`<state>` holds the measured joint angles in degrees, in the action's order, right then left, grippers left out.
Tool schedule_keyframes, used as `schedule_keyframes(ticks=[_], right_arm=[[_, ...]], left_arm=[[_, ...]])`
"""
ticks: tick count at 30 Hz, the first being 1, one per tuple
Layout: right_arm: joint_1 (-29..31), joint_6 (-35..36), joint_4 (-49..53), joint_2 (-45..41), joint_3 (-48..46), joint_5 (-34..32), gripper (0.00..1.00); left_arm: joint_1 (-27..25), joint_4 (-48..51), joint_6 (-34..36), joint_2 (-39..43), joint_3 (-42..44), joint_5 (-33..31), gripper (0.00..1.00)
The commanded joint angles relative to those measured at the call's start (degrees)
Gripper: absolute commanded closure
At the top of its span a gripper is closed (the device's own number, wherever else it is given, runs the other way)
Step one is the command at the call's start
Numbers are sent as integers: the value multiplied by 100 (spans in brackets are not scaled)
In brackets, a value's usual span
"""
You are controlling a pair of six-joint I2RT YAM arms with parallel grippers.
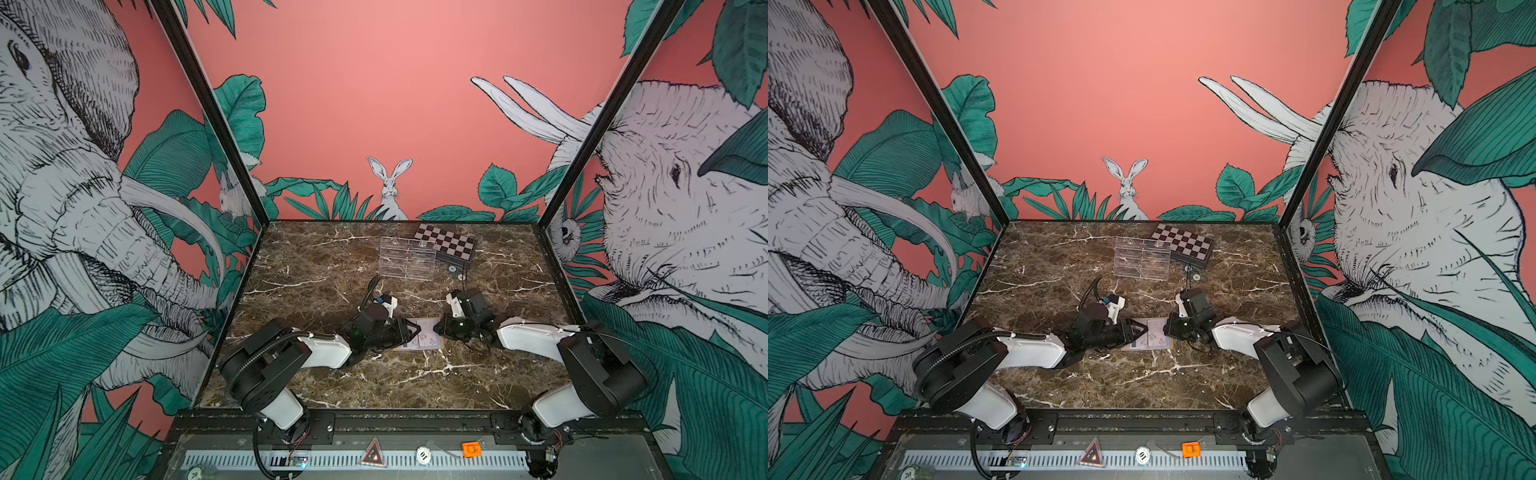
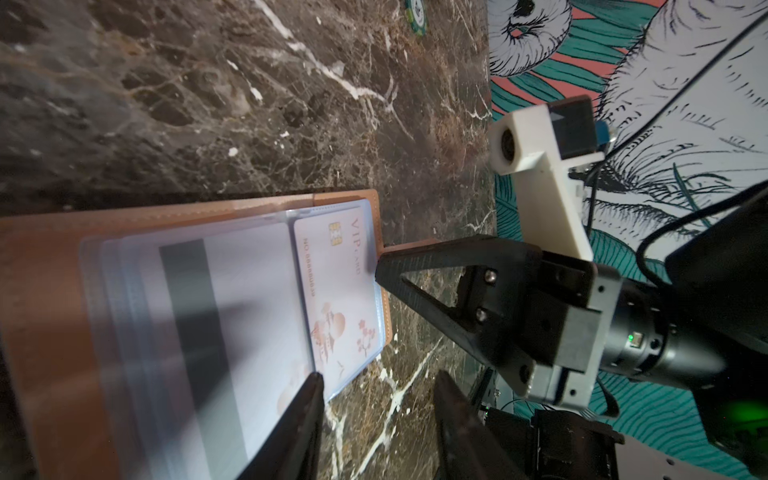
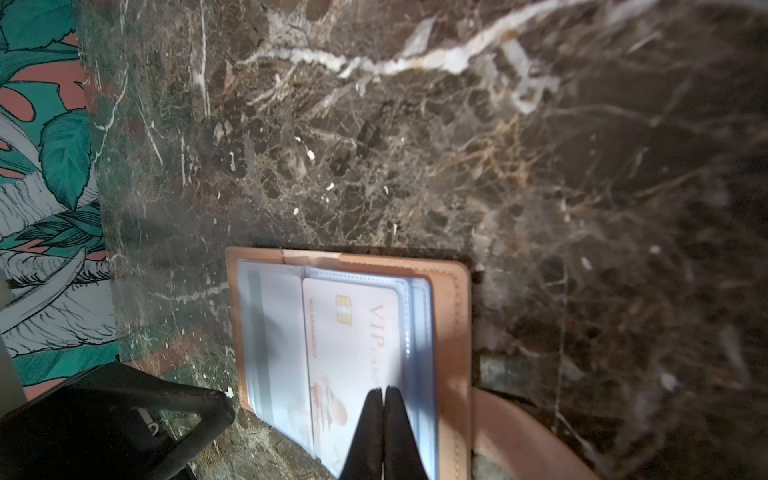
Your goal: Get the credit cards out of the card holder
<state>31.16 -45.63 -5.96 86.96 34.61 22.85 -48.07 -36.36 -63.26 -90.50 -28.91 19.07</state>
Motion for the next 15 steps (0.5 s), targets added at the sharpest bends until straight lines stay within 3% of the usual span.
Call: schedule_keyframes(ticks=[1,15], right_arm=[[-30,76,-213,99,-18,20,100],[-29,43,-195,6,-255,-96,100]], left_arm=[[-23,-414,-139,-91,46,-15,56],[-30,-1052,-318,-537,296,-77,58]])
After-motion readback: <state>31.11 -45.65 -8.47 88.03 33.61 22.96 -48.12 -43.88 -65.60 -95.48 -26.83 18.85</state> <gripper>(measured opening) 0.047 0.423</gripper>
